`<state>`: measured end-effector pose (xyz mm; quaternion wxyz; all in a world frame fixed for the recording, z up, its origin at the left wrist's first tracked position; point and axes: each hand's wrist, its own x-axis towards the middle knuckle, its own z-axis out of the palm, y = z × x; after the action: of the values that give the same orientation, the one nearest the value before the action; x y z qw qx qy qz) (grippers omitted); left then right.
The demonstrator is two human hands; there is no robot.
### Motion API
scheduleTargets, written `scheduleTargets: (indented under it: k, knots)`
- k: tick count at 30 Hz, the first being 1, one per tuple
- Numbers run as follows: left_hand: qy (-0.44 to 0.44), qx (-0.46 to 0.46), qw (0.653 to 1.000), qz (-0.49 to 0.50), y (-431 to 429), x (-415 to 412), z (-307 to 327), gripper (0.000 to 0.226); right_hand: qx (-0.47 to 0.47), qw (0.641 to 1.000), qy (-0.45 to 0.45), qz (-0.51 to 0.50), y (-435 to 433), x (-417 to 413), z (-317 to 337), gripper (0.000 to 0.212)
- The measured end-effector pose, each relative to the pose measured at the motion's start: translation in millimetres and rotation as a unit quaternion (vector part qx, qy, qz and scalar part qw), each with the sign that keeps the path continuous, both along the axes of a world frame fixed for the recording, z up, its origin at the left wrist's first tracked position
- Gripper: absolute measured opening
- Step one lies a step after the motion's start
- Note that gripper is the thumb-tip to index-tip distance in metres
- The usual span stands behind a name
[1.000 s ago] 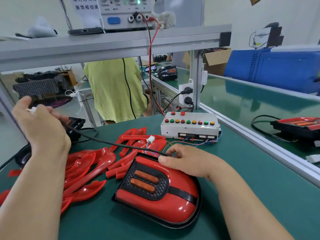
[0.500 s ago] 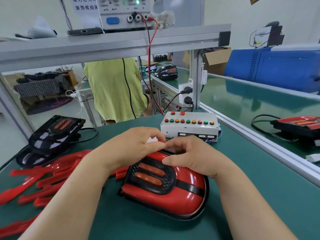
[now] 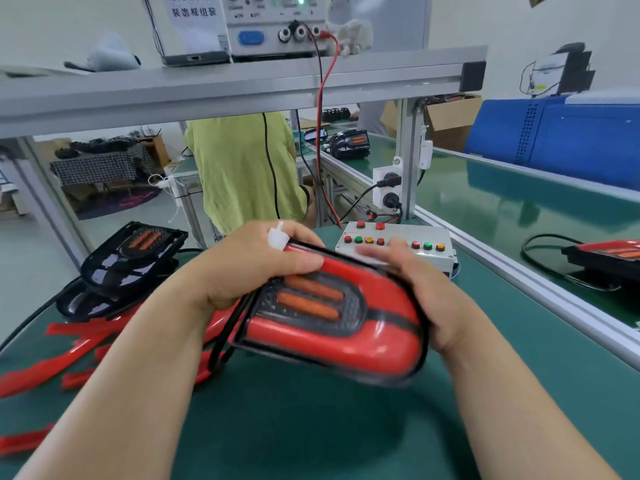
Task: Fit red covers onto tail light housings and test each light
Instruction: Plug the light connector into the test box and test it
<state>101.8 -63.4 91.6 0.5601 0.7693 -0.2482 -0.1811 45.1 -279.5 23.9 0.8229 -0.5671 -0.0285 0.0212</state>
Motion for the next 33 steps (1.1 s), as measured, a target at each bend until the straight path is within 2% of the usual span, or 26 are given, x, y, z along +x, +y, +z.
scheduleTargets:
  k: [2, 3, 4, 7, 9, 12, 15, 18, 21, 26, 29, 33]
  knots:
    - [0.047, -0.145, 0.985, 0.083, -1, 10, -3, 0.024, 0.175, 0.984, 0.004, -0.031, -6, 6, -5, 0.068]
    - [0.061, -0.221, 0.966, 0.121, -3, 14, -4, 0.018, 0.225, 0.973, 0.011, -0.05, -8, 8, -8, 0.067]
    - [0.074, -0.285, 0.943, 0.155, -7, 18, -5, 0.009, 0.234, 0.97, 0.024, -0.065, -7, 10, -11, 0.059]
    - [0.134, -0.397, 0.876, 0.239, -14, 29, -11, 0.016, 0.087, 0.994, 0.055, -0.032, 13, 12, -17, 0.028]
    - [0.159, -0.432, 0.84, 0.289, -19, 32, -17, 0.019, 0.002, 0.998, 0.038, 0.053, 30, 7, -17, 0.036]
    - [0.144, -0.497, 0.788, 0.334, -30, 29, -25, 0.023, -0.073, 0.977, -0.004, 0.2, 54, -4, -19, 0.057]
    - [0.076, -0.46, 0.8, 0.378, -41, 23, -34, 0.028, -0.048, 0.97, -0.01, 0.238, 69, -4, -19, 0.071]
    - [0.034, -0.427, 0.817, 0.387, -48, 17, -40, 0.037, 0.006, 0.988, 0.028, 0.154, 68, 0, -13, 0.059]
    - [0.023, -0.417, 0.832, 0.365, -50, 14, -40, 0.041, 0.044, 0.996, 0.022, 0.078, 57, 5, -14, 0.05]
    - [0.034, -0.38, 0.858, 0.345, -48, 17, -44, 0.035, 0.158, 0.987, 0.0, 0.03, 42, 9, -11, 0.032]
    - [0.076, -0.408, 0.844, 0.338, -50, 17, -46, 0.029, 0.158, 0.987, -0.015, 0.024, 40, 9, -13, 0.026]
    - [0.128, -0.439, 0.829, 0.321, -52, 16, -48, 0.037, 0.152, 0.988, -0.011, -0.013, 43, 12, -14, 0.027]
